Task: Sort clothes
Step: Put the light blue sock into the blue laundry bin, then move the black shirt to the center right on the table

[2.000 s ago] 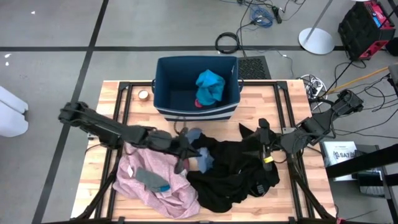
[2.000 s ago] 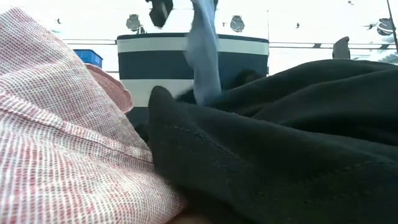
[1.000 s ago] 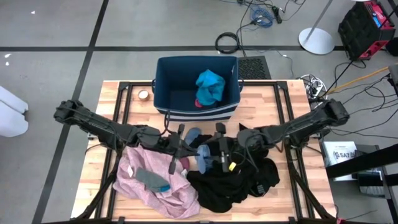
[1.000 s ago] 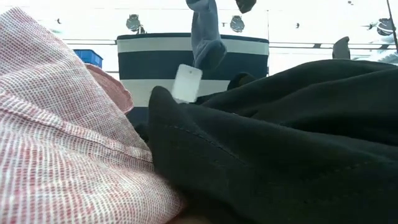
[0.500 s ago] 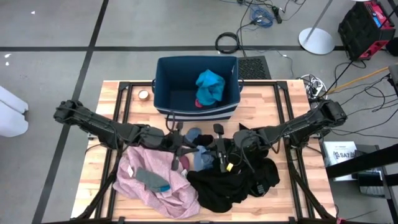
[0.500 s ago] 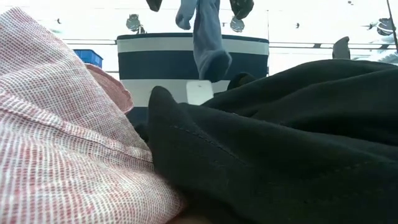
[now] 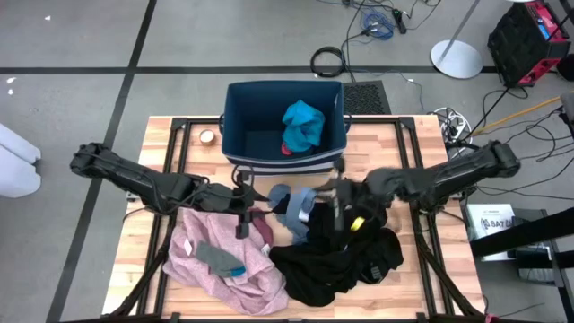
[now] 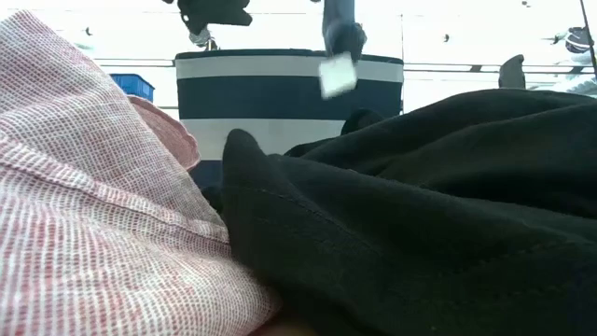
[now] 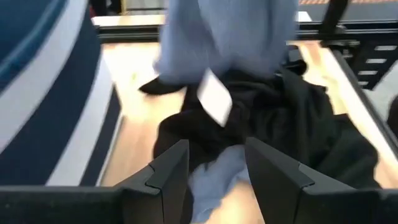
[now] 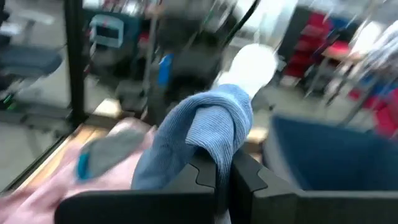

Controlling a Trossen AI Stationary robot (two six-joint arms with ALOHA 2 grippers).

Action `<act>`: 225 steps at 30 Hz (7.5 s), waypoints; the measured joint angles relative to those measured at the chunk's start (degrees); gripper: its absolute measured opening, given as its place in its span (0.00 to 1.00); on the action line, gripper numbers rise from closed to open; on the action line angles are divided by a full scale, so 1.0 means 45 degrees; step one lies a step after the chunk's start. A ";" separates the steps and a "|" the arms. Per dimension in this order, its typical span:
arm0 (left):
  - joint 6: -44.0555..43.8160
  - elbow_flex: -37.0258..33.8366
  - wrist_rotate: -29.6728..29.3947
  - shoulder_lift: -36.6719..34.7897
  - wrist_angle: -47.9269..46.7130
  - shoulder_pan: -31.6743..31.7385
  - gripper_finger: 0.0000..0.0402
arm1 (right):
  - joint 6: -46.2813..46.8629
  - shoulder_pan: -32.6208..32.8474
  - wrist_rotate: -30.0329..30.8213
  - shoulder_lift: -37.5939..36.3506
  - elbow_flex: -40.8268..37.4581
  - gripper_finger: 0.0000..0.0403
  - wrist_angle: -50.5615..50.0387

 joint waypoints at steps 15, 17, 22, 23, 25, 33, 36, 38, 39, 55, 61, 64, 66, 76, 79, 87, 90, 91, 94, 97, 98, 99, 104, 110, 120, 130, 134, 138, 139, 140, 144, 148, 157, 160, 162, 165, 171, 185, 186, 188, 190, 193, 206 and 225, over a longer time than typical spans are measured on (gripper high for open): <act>-0.3079 -0.0019 -0.1252 -0.0117 -0.3493 -0.0133 0.42 | -0.1181 -0.5452 -0.3224 -0.1064 0.2071 0.00 0.1230; -0.3084 -0.0019 -0.1374 -0.0117 -0.3376 -0.0133 0.42 | -0.0883 -0.6203 -0.3841 -0.0204 0.2987 0.00 0.0086; -0.3086 -0.0019 -0.1430 -0.0117 -0.3182 -0.0133 0.42 | -0.0464 -0.7522 -0.4736 0.2108 0.5703 0.00 -0.3782; -0.3087 -0.0019 -0.1433 -0.0117 -0.3162 -0.0133 0.42 | -0.0504 -0.7724 -0.4737 0.2506 0.6295 0.00 -0.4537; -0.3079 -0.0019 -0.1433 -0.0117 -0.3167 -0.0133 0.42 | -0.0660 -0.8148 -0.4683 0.3285 0.7429 0.00 -0.6181; -0.3069 -0.0019 -0.1443 -0.0117 -0.3172 -0.0133 0.42 | -0.0299 -0.9712 -0.4619 0.5857 1.1241 0.01 -1.0790; -0.3064 -0.0019 -0.1441 -0.0117 -0.3182 -0.0133 0.42 | 0.0467 -1.0074 -0.4633 0.6572 1.2080 0.06 -1.2163; -0.3048 -0.0027 -0.1443 -0.0105 -0.3194 -0.0133 0.42 | 0.0515 -1.0227 -0.4645 0.6828 1.2375 0.10 -1.2942; -0.3003 -0.0073 -0.1443 -0.0087 -0.3099 -0.0133 0.42 | 0.0426 -1.0273 -0.4655 0.6906 1.2451 0.13 -1.3223; -0.2926 -0.0651 -0.0767 0.0060 -0.2726 -0.0129 0.42 | 0.0092 -1.0388 -0.4590 0.7038 1.3244 0.52 -1.5023; -0.2122 -0.0651 0.1465 0.0734 -0.2083 -0.0147 0.42 | 0.0101 -0.9216 -0.4676 0.6433 1.4016 0.53 -1.7012; -0.2063 -0.0646 0.1724 0.1488 -0.1479 -0.0143 0.42 | 0.0259 -0.8050 -0.4697 0.5925 1.3696 0.53 -1.7947; -0.2078 -0.0646 0.1747 0.2091 -0.1045 -0.0026 0.42 | 0.0473 -0.7234 -0.4695 0.5419 1.3049 0.53 -1.7880; -0.0409 -0.0623 0.2271 0.5286 0.1675 0.0445 0.42 | 0.3362 -0.3546 -0.4564 0.0327 0.4738 0.53 -1.1044; 0.0593 -0.0391 0.2156 0.6051 0.2015 0.0666 0.42 | 0.4380 -0.2711 -0.4566 -0.0936 0.2023 0.53 -0.8291; 0.3294 0.0176 0.0674 0.7496 0.1965 0.1098 0.42 | 0.5916 -0.1403 -0.3687 -0.2197 -0.2082 0.53 -0.3659; 0.3646 0.0362 0.0636 0.7697 0.1901 0.1274 0.42 | 0.6114 -0.1173 -0.3568 -0.2172 -0.2363 0.53 -0.3545; 0.3643 0.0398 0.0721 0.7749 0.1837 0.1340 0.42 | 0.6114 -0.1108 -0.3550 -0.2112 -0.2375 0.53 -0.3526; 0.3626 0.0589 0.2003 0.8017 0.1730 0.1635 0.42 | 0.6102 -0.0878 -0.3535 -0.2075 -0.2375 0.53 -0.3337; 0.3464 0.0929 0.2926 0.8428 0.1322 0.1924 0.42 | 0.5944 -0.0664 -0.3543 -0.2052 -0.2370 0.53 -0.2925; 0.3336 0.1003 0.2990 0.8577 0.1245 0.1990 0.42 | 0.5896 -0.0597 -0.3541 -0.2045 -0.2375 0.53 -0.2932; 0.3298 0.1098 0.3016 0.8711 0.1124 0.2056 0.42 | 0.5860 -0.0533 -0.3534 -0.2040 -0.2375 0.53 -0.2905; 0.3280 0.1444 0.3005 0.8997 0.0601 0.2126 0.37 | 0.5804 -0.0105 -0.2610 -0.2040 -0.2375 0.53 -0.2956; 0.3292 0.1972 0.2892 0.8514 -0.0187 0.1781 0.07 | 0.5721 0.0046 -0.2249 -0.2040 -0.2375 0.53 -0.2932; 0.3391 0.3069 0.2242 0.5534 -0.1191 0.0775 0.01 | 0.5323 0.0032 -0.2268 -0.1997 -0.2371 0.53 -0.2974; 0.3846 0.3288 0.1549 0.2020 0.0060 0.0388 0.01 | 0.3905 0.0032 -0.2348 -0.1310 -0.2365 0.53 -0.1276; 0.4167 0.3288 0.1549 0.1753 0.0847 0.0367 0.01 | 0.3298 0.0027 -0.2430 -0.0435 -0.2362 0.53 0.0403; 0.4372 0.3288 0.1572 0.1908 0.1155 0.0367 0.01 | 0.2689 -0.0056 -0.2686 0.0654 -0.2360 0.53 0.2572; 0.4375 0.3285 0.1585 0.1947 0.1152 0.0367 0.01 | 0.2601 -0.0093 -0.2686 0.0909 -0.2360 0.53 0.3056; 0.4385 0.3277 0.1593 0.1973 0.1077 0.0367 0.01 | 0.2504 -0.0140 -0.2673 0.1124 -0.2356 0.53 0.3390; 0.4391 0.3274 0.1598 0.2059 0.1118 0.0367 0.01 | 0.2399 -0.0323 -0.2626 0.1777 -0.2346 0.53 0.4302; 0.4391 0.3274 0.1602 0.2059 0.1127 0.0367 0.01 | 0.2879 -0.0405 -0.2632 0.2233 -0.2346 0.53 0.4356; 0.4342 0.3274 0.1524 0.2059 0.1008 0.0377 0.06 | 0.2761 -0.0391 -0.2627 0.2591 -0.2351 0.09 0.4477; 0.4254 0.3274 0.1360 0.2059 0.0290 0.0377 0.09 | 0.2398 -0.0391 -0.2542 0.2319 -0.2351 0.03 0.4776; 0.3948 0.3274 0.0924 0.2059 -0.0117 0.0377 0.12 | 0.2354 -0.0400 -0.2541 0.1992 -0.2351 0.02 0.4897; 0.3683 0.3274 0.0469 0.2059 -0.0788 0.0377 0.18 | 0.2043 -0.0405 -0.2524 0.1489 -0.2351 0.01 0.4696; 0.2975 0.3274 0.0189 0.2059 -0.2374 0.0377 0.30 | 0.1317 -0.0400 -0.1693 0.0185 -0.2351 0.00 0.4200; 0.1162 0.1029 -0.0026 0.0718 -0.2943 0.0013 0.32 | -0.0321 -0.3642 -0.2048 -0.0513 0.2628 0.00 -0.1350; 0.0969 0.0519 -0.0151 0.0368 -0.2557 0.0013 0.32 | -0.0342 -0.4012 -0.2219 -0.0182 0.3328 0.00 -0.2187; 0.0542 -0.0530 -0.0324 -0.0473 -0.1678 0.0008 0.32 | -0.0497 -0.4741 -0.2513 0.0580 0.4708 0.00 -0.3436; 0.0068 -0.1436 -0.0376 -0.1237 -0.0695 0.0008 0.32 | -0.0600 -0.5476 -0.3039 0.1379 0.5956 0.00 -0.4316; -0.0525 -0.2382 -0.0334 -0.2101 0.0474 -0.0052 0.32 | -0.0563 -0.6497 -0.4498 0.2764 0.7485 0.00 -0.4977; -0.0655 -0.2618 -0.0447 -0.2550 0.0855 -0.1040 0.32 | 0.1092 -0.8486 -0.6351 0.9554 1.2161 0.00 -0.5356; -0.0650 -0.2618 -0.0705 -0.2555 0.0772 -0.1325 0.32 | 0.0125 -0.8809 -0.6260 1.1715 1.5038 0.32 -0.9660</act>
